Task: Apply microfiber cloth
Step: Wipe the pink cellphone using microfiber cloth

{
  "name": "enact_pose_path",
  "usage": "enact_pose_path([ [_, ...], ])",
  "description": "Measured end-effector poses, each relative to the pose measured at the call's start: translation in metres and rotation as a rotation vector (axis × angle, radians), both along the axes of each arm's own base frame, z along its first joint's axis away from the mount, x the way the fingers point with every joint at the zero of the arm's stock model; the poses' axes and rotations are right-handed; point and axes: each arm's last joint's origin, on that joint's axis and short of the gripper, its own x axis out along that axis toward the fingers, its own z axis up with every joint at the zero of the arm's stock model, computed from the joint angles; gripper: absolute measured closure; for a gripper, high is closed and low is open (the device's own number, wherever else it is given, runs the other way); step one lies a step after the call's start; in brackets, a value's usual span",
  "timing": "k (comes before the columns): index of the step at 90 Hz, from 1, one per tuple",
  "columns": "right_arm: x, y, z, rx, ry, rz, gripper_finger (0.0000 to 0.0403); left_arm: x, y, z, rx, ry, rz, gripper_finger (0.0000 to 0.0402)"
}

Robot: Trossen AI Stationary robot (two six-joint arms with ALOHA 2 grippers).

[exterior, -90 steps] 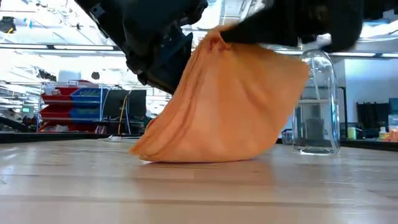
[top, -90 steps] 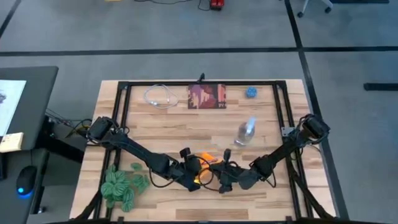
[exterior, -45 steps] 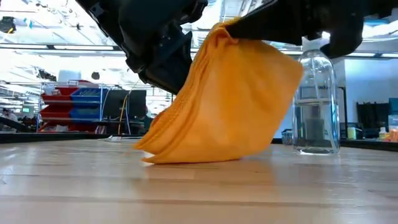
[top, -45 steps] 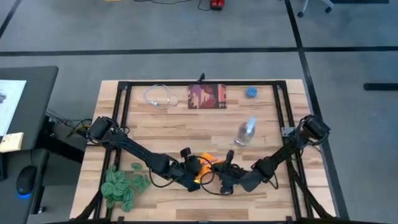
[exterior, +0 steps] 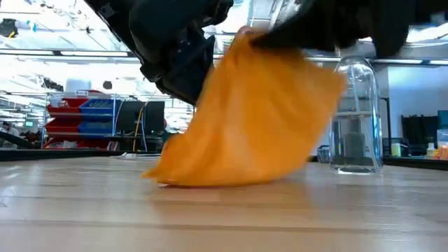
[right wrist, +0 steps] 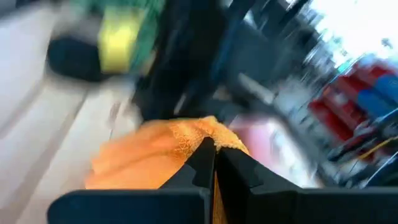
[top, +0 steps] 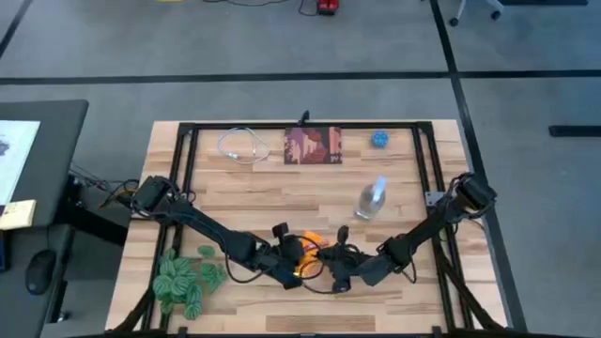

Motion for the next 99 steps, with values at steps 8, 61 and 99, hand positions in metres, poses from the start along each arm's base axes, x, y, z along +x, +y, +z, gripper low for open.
enact_pose_path([
  [8, 0.003, -0.005, -0.003, 0.022, 0.018, 0.004, 0.0403, 0.0, 0.0, 0.0, 0.001, 0.005, 0.001, 0.0393],
  [61, 0.024, -0.004, -0.047, 0.01, 0.038, -0.004, 0.0403, -0.002, 0.001, -0.001, 0.025, 0.02, -0.002, 0.0393],
  [99, 0.016, -0.006, -0.061, 0.043, 0.129, -0.103, 0.0403, -0.001, 0.001, -0.001, 0.019, 0.014, 0.005, 0.0393],
])
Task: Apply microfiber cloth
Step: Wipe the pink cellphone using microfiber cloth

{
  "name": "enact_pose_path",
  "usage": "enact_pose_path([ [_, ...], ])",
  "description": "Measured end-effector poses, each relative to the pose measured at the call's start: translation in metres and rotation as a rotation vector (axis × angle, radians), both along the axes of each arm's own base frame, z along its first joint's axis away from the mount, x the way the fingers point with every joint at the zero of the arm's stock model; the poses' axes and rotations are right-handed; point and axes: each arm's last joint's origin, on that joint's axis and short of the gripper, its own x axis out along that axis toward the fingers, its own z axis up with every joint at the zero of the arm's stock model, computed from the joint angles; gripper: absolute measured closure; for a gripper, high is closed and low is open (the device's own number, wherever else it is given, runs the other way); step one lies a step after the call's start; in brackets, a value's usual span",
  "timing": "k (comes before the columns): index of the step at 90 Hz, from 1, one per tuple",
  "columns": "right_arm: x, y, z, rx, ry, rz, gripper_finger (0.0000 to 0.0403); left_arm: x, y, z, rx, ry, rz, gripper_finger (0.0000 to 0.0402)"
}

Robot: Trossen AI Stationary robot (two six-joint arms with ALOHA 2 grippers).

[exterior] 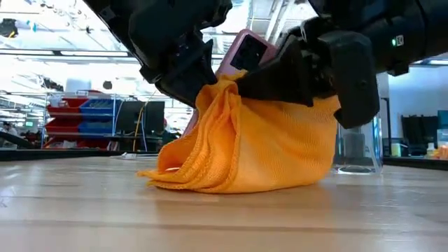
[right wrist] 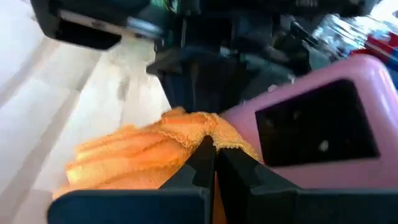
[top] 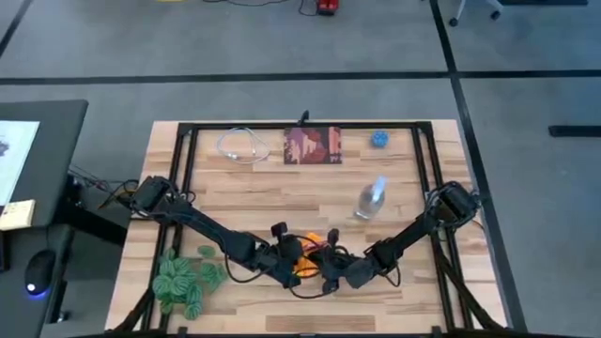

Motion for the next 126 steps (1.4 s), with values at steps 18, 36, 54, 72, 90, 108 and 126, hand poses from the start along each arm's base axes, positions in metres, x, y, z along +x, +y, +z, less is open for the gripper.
enact_pose_path([
  [18, -0.013, 0.011, 0.025, -0.158, -0.002, -0.01, 0.0403, 0.0, 0.0, 0.0, 0.0, -0.003, 0.002, 0.0393],
  [36, -0.022, 0.017, 0.045, -0.198, -0.034, -0.04, 0.0403, 0.0, -0.001, 0.0, -0.011, -0.001, 0.003, 0.0393],
  [54, -0.023, 0.01, 0.02, -0.08, 0.073, 0.029, 0.0403, 0.0, -0.001, 0.0, -0.006, 0.004, -0.011, 0.0393],
  [72, -0.031, 0.012, 0.033, -0.137, 0.079, 0.023, 0.0403, -0.001, -0.001, 0.0, 0.002, 0.009, -0.009, 0.0393],
  [90, -0.041, 0.015, 0.063, -0.15, 0.025, 0.033, 0.0403, -0.001, -0.001, 0.0, -0.003, 0.012, -0.012, 0.0393],
  [108, -0.034, 0.01, 0.059, -0.051, 0.031, 0.065, 0.0403, -0.001, -0.002, 0.0, 0.0, 0.014, -0.017, 0.0393],
  [126, -0.02, 0.01, 0.046, -0.055, -0.033, 0.099, 0.0403, -0.001, -0.002, 0.0, 0.007, 0.015, -0.02, 0.0393],
])
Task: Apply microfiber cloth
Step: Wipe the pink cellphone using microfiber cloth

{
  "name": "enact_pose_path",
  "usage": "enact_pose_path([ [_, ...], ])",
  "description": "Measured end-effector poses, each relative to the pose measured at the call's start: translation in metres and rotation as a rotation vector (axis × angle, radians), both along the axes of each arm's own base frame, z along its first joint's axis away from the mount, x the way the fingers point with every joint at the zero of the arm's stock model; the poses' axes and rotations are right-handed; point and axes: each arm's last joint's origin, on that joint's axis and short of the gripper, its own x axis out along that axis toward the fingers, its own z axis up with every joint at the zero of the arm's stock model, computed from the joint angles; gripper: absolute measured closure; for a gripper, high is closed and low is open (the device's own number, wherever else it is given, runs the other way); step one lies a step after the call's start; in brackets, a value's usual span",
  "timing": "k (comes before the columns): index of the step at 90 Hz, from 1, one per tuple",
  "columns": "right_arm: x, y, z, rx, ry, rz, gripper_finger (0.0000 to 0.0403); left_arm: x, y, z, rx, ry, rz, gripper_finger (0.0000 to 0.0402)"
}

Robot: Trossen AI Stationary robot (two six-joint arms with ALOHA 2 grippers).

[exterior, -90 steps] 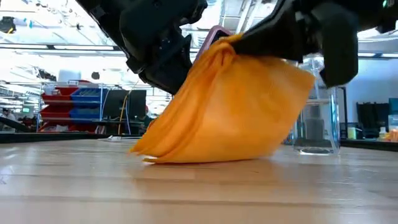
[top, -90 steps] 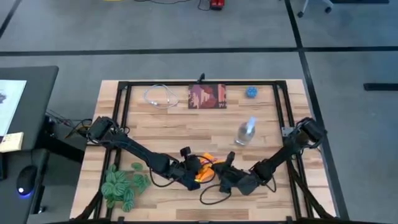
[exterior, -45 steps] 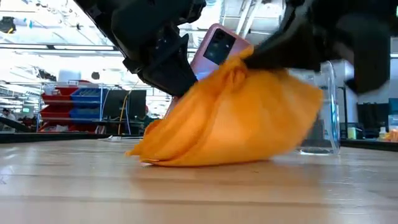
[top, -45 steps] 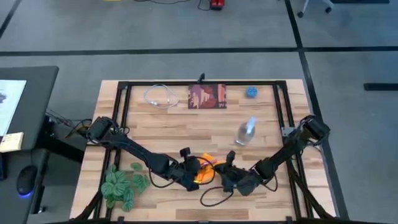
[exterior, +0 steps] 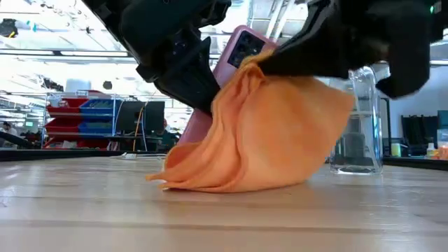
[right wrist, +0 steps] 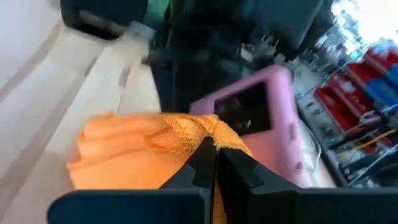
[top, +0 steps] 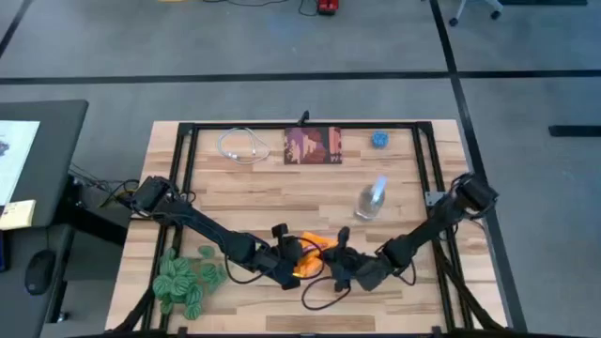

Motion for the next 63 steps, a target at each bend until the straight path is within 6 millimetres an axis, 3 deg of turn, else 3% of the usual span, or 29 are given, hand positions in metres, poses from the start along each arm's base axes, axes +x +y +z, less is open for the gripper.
enact_pose_path([
  [16, 0.001, 0.004, 0.016, -0.056, -0.105, -0.023, 0.0403, 0.0, 0.0, 0.0, 0.001, -0.001, 0.001, 0.0393],
  [40, 0.008, -0.011, -0.004, 0.096, 0.053, 0.065, 0.0403, 0.001, 0.0, 0.001, 0.002, -0.009, -0.001, 0.0393],
  [63, 0.016, -0.017, 0.007, 0.118, -0.039, 0.092, 0.0403, 0.001, 0.0, 0.001, 0.008, -0.019, -0.005, 0.0393],
])
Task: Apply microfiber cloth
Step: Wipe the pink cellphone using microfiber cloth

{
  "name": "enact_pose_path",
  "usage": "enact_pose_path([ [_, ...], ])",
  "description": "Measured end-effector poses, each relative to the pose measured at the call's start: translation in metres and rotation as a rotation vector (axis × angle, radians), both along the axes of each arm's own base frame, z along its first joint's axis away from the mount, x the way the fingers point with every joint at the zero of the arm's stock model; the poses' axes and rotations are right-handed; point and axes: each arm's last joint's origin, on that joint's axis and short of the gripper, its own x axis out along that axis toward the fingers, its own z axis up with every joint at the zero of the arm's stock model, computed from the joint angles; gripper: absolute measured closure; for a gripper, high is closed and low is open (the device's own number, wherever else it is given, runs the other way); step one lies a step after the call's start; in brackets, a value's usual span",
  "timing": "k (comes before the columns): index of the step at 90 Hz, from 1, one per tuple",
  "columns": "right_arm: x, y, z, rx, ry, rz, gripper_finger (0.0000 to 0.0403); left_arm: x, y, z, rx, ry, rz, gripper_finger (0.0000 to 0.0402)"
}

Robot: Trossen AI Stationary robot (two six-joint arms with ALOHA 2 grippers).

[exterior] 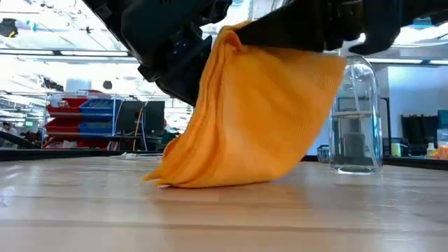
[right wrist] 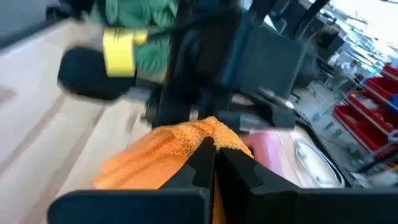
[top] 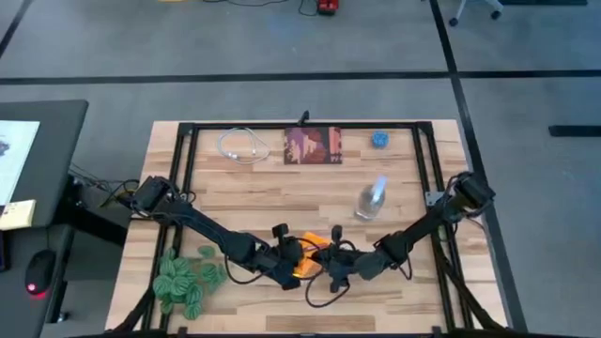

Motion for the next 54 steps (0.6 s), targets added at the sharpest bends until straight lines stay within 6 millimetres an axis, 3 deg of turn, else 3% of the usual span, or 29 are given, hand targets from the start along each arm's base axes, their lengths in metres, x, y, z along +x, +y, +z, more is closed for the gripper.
enact_pose_path([
  [40, -0.014, -0.016, -0.038, 0.091, 0.337, -0.119, 0.0403, 0.001, 0.002, 0.001, 0.012, -0.036, 0.059, 0.0398],
  [54, -0.022, -0.008, -0.041, 0.103, 0.304, -0.128, 0.0403, 0.003, -0.002, 0.004, -0.06, -0.089, 0.086, 0.0399],
])
